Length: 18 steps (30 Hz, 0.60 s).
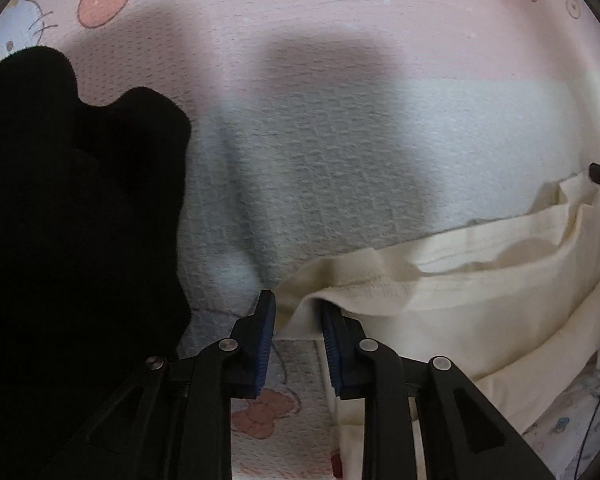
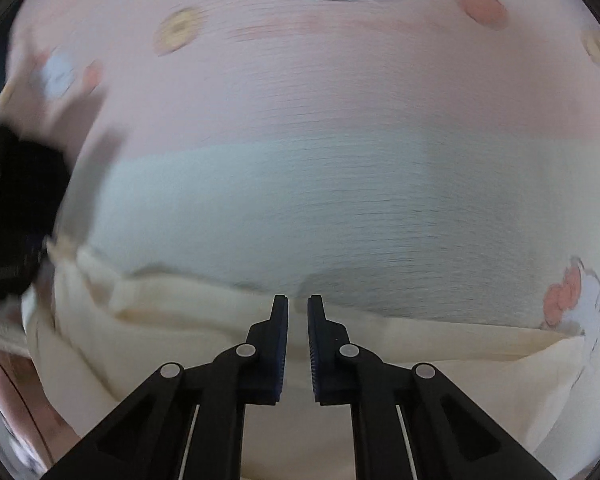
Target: Fold clothes
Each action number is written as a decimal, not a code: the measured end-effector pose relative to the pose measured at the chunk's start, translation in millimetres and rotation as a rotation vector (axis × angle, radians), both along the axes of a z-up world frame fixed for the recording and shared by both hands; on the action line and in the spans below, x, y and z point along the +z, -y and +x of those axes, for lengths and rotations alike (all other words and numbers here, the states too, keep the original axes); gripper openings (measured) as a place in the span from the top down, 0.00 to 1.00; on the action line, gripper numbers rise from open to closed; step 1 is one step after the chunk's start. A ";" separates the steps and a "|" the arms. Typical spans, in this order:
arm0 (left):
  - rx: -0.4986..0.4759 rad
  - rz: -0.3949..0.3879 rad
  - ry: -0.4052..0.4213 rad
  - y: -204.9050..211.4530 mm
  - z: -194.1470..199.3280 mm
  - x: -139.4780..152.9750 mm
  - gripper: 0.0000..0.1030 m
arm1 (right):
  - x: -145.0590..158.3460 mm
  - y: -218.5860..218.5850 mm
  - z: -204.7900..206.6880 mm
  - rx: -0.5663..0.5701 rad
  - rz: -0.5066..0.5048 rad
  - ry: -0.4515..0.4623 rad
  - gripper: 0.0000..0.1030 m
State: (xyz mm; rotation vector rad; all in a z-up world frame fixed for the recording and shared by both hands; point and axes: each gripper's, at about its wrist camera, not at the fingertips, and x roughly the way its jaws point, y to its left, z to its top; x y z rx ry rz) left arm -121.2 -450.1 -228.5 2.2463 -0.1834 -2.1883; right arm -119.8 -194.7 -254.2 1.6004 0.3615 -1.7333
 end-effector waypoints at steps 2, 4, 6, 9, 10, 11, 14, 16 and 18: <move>-0.049 -0.050 -0.024 -7.5 1.2 6.9 0.80 | 6.1 -8.2 -2.1 -0.006 -0.045 0.024 0.92; -0.095 -0.086 -0.042 -13.7 3.4 12.9 0.80 | 14.2 -13.8 4.6 0.015 -0.071 0.034 0.92; -0.112 -0.102 -0.046 -16.2 4.7 16.5 0.80 | 23.2 -17.6 21.4 0.053 -0.102 0.039 0.92; -0.091 -0.111 -0.053 -17.9 5.2 19.2 0.80 | 32.2 -10.8 47.8 0.139 -0.085 0.006 0.81; -0.072 -0.120 -0.056 -15.2 2.9 19.5 0.80 | 34.6 -7.0 58.3 0.178 -0.086 -0.010 0.75; -0.052 -0.129 -0.058 -12.1 0.2 19.8 0.80 | 36.8 -1.7 69.0 0.220 -0.101 -0.023 0.63; -0.002 -0.198 -0.068 -1.2 -6.1 20.6 0.80 | 38.6 14.3 100.3 0.342 -0.111 -0.073 0.50; 0.054 -0.165 -0.045 7.6 -7.5 21.9 0.80 | 31.4 24.2 112.6 0.419 -0.067 -0.115 0.49; 0.064 -0.090 -0.078 5.1 -3.7 35.5 0.80 | 21.9 33.5 120.8 0.498 -0.011 -0.156 0.49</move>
